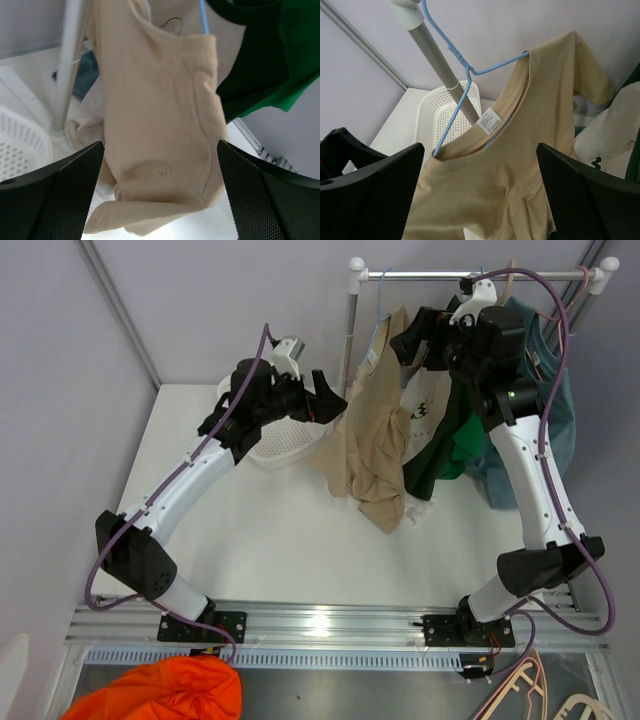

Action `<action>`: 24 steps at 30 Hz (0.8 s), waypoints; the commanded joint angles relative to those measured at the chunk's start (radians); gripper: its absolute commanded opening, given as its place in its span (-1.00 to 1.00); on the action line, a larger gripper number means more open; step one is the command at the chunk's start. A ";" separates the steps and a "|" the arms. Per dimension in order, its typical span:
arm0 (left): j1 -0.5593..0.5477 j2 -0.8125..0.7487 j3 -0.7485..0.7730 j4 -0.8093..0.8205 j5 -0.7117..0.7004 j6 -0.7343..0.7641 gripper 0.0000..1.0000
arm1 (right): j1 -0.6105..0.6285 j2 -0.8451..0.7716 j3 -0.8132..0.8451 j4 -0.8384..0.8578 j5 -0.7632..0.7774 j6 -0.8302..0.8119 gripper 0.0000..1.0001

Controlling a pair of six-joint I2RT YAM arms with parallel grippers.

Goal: Remove the t-shirt from the hanger

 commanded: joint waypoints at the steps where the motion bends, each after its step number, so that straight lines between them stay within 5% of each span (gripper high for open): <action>1: -0.008 0.028 0.082 0.085 0.127 -0.056 0.98 | 0.009 0.052 0.070 0.022 -0.002 -0.017 0.99; 19: -0.071 0.168 0.156 0.091 0.192 -0.084 0.97 | 0.057 0.322 0.366 0.034 0.054 -0.092 0.99; 24: -0.100 0.202 0.173 0.103 0.215 -0.098 0.95 | 0.097 0.356 0.376 0.054 0.133 -0.143 0.82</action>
